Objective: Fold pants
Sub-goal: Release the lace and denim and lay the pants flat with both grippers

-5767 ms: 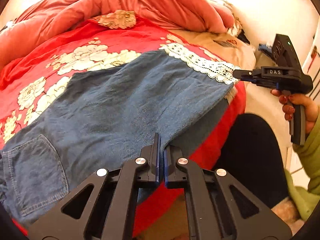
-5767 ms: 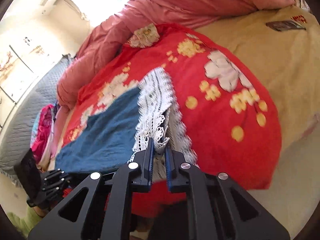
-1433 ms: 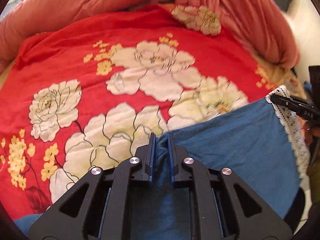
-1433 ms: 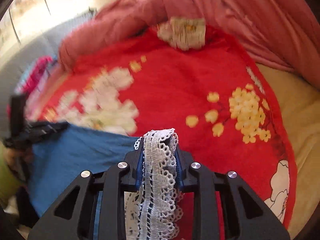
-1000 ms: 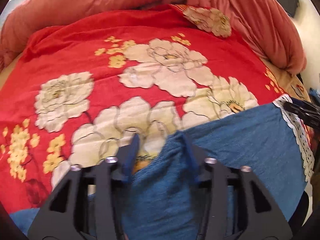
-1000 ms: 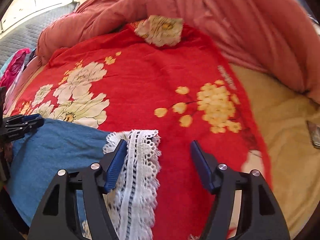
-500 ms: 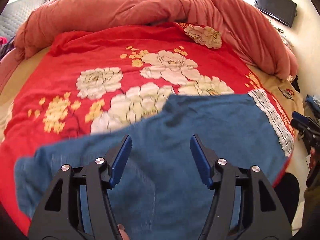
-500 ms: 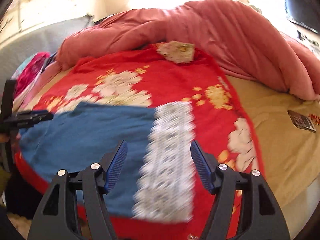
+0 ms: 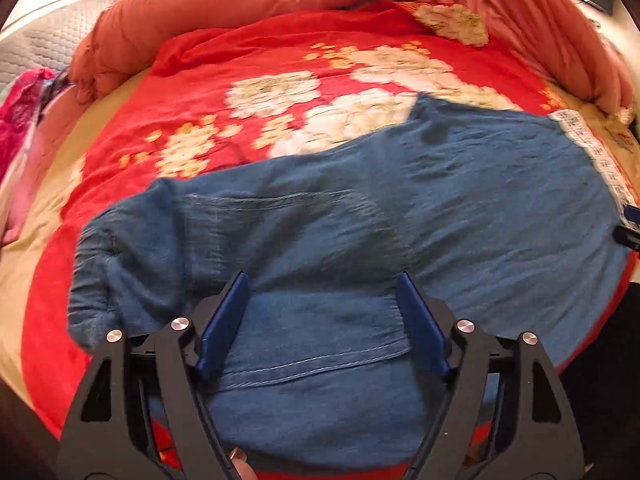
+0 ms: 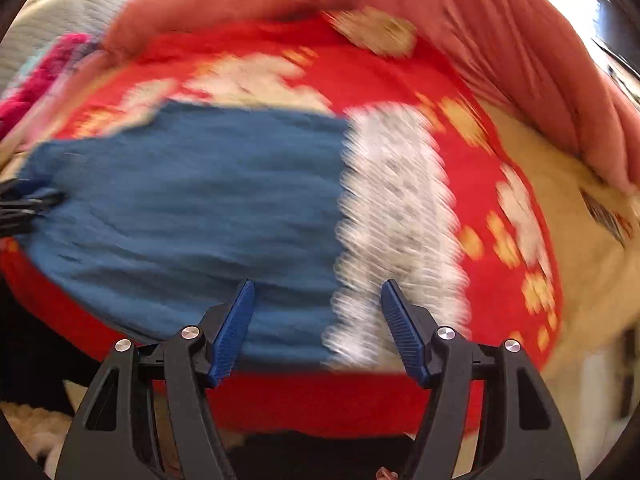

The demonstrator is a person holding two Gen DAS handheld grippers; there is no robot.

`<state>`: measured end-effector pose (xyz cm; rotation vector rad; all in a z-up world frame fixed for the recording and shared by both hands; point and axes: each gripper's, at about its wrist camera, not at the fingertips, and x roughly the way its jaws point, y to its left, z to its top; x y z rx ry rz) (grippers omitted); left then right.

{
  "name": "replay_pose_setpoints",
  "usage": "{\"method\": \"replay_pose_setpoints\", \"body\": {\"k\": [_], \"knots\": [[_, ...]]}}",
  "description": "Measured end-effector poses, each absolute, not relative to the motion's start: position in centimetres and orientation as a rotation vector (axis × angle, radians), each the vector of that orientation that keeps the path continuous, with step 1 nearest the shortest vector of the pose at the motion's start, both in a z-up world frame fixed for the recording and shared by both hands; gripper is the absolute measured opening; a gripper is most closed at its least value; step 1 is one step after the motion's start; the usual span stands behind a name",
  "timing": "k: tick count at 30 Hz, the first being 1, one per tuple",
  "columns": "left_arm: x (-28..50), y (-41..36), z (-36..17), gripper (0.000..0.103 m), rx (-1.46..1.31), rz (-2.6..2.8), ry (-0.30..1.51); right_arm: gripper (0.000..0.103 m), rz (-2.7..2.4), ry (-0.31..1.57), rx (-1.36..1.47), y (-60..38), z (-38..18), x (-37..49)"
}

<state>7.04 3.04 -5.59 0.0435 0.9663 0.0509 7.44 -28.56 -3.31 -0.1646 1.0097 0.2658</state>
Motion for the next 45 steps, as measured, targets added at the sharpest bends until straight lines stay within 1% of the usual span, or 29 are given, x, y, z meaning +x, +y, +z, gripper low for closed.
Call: {"method": "replay_pose_setpoints", "body": {"k": [2,5,9,11,13,14,23,32,40,45], "knots": [[7.0,4.0,-5.7,0.07,-0.017,0.035,0.968,0.064,0.287,1.011,-0.063,-29.9,-3.6,7.3],[6.9,4.1,-5.6,0.07,-0.028,0.031,0.963,0.065,0.281,1.009,-0.068,-29.7,-3.5,7.2],[6.1,4.0,-4.6,0.07,-0.068,0.017,0.94,0.066,0.311,0.973,0.092,-31.2,-2.3,6.8],[5.5,3.8,-3.9,0.074,-0.085,0.001,0.931,0.066,0.31,0.942,0.138,-32.2,-1.4,6.1],[5.0,3.3,-3.2,0.076,-0.088,-0.016,0.925,0.069,0.299,0.931,0.151,-33.1,-0.7,5.7],[4.7,3.0,-2.9,0.079,-0.082,-0.026,0.918,0.07,0.291,0.926,0.153,-33.5,-0.4,5.4],[4.2,-1.2,-0.5,0.093,-0.042,-0.15,0.885,0.07,0.249,0.899,0.187,-35.8,0.4,3.2],[5.8,-7.1,1.2,0.094,0.051,-0.281,0.874,0.07,0.238,0.891,0.238,-37.3,-0.2,2.6],[10.3,-12.5,2.2,0.094,0.163,-0.356,0.876,0.07,0.261,0.896,0.292,-37.8,-1.0,3.0],[13.7,-15.2,2.0,0.094,0.186,-0.396,0.902,0.07,0.274,0.898,0.32,-37.8,-1.4,3.5]]}}
